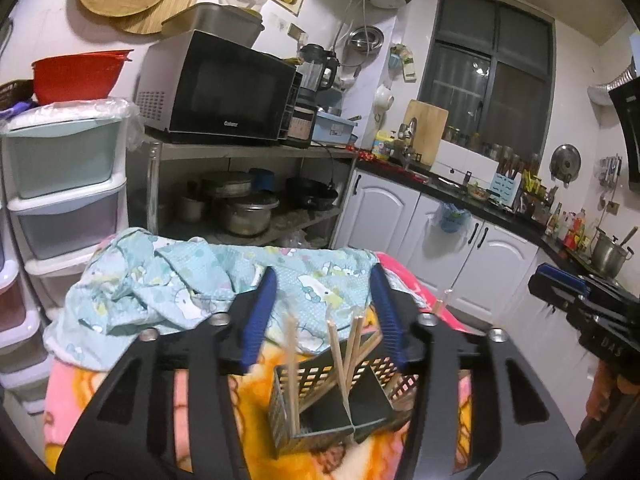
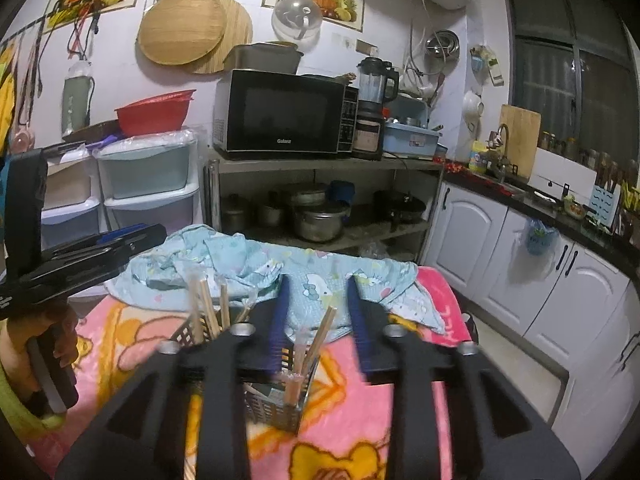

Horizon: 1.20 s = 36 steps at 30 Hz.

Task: Organize utensils
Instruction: 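Pull both open tools back from the caddy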

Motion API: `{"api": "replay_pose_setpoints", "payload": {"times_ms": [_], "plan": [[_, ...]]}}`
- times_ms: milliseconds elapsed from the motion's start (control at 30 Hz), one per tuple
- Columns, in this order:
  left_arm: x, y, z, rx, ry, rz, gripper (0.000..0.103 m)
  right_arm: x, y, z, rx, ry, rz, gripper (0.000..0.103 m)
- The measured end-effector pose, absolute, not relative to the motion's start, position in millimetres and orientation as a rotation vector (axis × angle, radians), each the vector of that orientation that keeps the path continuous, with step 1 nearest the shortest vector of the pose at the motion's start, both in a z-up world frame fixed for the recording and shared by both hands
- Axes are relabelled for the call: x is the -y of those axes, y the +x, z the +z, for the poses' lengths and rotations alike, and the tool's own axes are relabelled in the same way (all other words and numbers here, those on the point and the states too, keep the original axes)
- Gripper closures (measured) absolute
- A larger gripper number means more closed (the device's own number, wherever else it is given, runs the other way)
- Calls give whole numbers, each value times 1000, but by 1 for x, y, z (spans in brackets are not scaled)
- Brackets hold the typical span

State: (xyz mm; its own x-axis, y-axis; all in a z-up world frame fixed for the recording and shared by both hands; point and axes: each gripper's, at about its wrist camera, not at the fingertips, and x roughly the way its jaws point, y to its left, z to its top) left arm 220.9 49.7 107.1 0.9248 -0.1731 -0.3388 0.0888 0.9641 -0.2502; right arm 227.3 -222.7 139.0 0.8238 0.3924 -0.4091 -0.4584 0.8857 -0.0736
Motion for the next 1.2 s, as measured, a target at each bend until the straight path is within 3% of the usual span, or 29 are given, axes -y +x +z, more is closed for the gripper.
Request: {"api": "replay_pose_setpoints", "payload": {"times_ms": [200, 267, 367, 1200], "plan": [[-57, 211, 112, -362, -257, -125, 31, 229, 218, 144, -370, -150, 452, 53], [-60, 207, 114, -360, -262, -123, 18, 232, 215, 145, -364, -145, 451, 52], [-63, 202, 115, -358, -274, -122, 11, 235, 211, 147, -358, -140, 451, 49], [-74, 176, 97, -425, -315, -118, 11, 241, 180, 136, -364, -119, 496, 43]]}}
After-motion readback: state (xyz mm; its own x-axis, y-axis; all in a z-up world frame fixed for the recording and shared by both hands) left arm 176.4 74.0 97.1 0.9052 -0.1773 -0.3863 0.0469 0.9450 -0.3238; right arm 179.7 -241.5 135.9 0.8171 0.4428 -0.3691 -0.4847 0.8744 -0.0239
